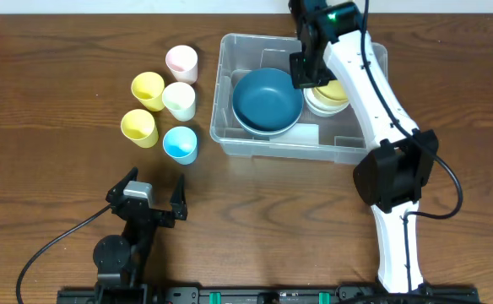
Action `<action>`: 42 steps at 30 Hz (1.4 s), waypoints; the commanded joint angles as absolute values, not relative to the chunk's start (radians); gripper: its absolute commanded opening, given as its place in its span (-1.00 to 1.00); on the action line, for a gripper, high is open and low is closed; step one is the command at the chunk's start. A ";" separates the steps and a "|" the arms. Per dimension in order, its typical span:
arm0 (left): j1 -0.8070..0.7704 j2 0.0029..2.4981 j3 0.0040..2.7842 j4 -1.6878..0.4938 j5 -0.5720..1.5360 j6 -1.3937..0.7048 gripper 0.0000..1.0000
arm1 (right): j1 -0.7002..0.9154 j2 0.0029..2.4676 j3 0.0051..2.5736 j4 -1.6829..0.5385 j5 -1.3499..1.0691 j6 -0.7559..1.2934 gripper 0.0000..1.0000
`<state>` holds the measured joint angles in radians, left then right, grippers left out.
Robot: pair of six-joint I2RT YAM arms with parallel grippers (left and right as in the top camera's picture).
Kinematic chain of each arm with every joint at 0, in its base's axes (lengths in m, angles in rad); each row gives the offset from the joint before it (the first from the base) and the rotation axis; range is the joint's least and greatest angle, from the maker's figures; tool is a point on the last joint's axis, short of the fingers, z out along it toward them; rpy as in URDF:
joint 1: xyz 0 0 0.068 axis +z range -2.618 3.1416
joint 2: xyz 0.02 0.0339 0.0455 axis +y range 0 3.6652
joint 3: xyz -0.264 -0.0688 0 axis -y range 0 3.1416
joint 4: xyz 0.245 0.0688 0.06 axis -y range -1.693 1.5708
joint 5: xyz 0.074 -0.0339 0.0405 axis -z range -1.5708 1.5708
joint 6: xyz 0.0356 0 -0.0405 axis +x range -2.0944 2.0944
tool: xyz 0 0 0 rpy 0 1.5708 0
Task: Pack container
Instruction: 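Carry the yellow bowl left and lower it onto the white bowls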
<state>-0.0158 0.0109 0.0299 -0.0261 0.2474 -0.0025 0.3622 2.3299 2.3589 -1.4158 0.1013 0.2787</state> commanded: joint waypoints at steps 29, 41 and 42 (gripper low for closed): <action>-0.012 0.004 0.004 -0.047 0.247 0.004 0.96 | 0.334 2.330 2.302 -1.365 0.124 0.292 -0.97; -0.012 0.004 0.004 -0.047 0.247 0.004 0.96 | 0.313 2.330 2.296 -1.399 0.120 0.292 -0.98; -0.012 0.004 0.004 -0.047 0.246 0.004 0.96 | 0.313 2.330 2.293 -1.402 0.120 0.292 -0.98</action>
